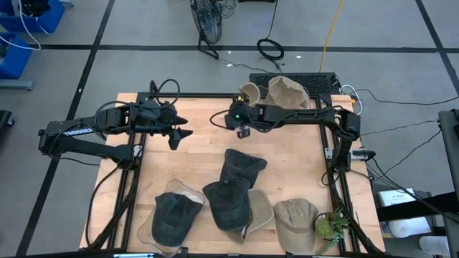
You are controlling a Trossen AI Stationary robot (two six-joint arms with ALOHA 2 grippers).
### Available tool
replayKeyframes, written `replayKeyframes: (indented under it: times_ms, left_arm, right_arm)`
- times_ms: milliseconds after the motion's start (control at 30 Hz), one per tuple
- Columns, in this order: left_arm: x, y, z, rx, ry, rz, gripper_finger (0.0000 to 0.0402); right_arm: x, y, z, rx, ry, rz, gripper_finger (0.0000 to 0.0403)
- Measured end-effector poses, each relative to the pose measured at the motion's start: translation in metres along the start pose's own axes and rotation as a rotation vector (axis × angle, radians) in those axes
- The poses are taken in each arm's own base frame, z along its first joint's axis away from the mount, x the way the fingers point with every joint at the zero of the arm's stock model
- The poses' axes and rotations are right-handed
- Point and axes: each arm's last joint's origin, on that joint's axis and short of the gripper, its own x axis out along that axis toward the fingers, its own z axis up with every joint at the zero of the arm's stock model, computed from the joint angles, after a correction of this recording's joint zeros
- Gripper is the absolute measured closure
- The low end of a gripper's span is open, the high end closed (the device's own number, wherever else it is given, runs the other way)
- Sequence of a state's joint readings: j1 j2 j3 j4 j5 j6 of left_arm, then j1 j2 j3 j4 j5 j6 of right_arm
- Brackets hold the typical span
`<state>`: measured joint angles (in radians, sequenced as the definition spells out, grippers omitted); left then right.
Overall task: Pick & Place hat
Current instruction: Put the brown cap into the top transparent bin
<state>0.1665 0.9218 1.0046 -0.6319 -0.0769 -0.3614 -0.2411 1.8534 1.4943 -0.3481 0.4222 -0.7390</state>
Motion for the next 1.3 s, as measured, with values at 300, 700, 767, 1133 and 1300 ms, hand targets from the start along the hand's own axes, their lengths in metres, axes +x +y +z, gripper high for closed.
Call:
replayKeyframes:
  times_ms: [300, 700, 767, 1133, 1300]
  left_arm:
    - [0.000, 0.000, 0.000, -0.006, 0.000, 0.000, 0.0131]
    - [0.000, 0.000, 0.000, -0.008, 0.000, 0.000, 0.0131]
    - [0.000, 0.000, 0.000, -0.008, 0.000, 0.000, 0.0131]
    - [0.000, 0.000, 0.000, -0.010, 0.000, 0.000, 0.0131]
    - [0.000, 0.000, 0.000, -0.010, 0.000, 0.001, 0.0131]
  right_arm:
    - [0.011, 0.016, -0.019, -0.079, 0.025, 0.119, 0.0334]
    - [0.025, 0.021, -0.033, -0.335, 0.073, -0.023, 0.0229]
    - [0.025, 0.020, -0.033, -0.363, 0.070, -0.029, 0.0236]
    - [0.039, 0.015, -0.052, -0.358, 0.230, -0.048, 0.0289]
    - [0.039, 0.018, -0.054, -0.400, 0.244, -0.010, 0.0357]
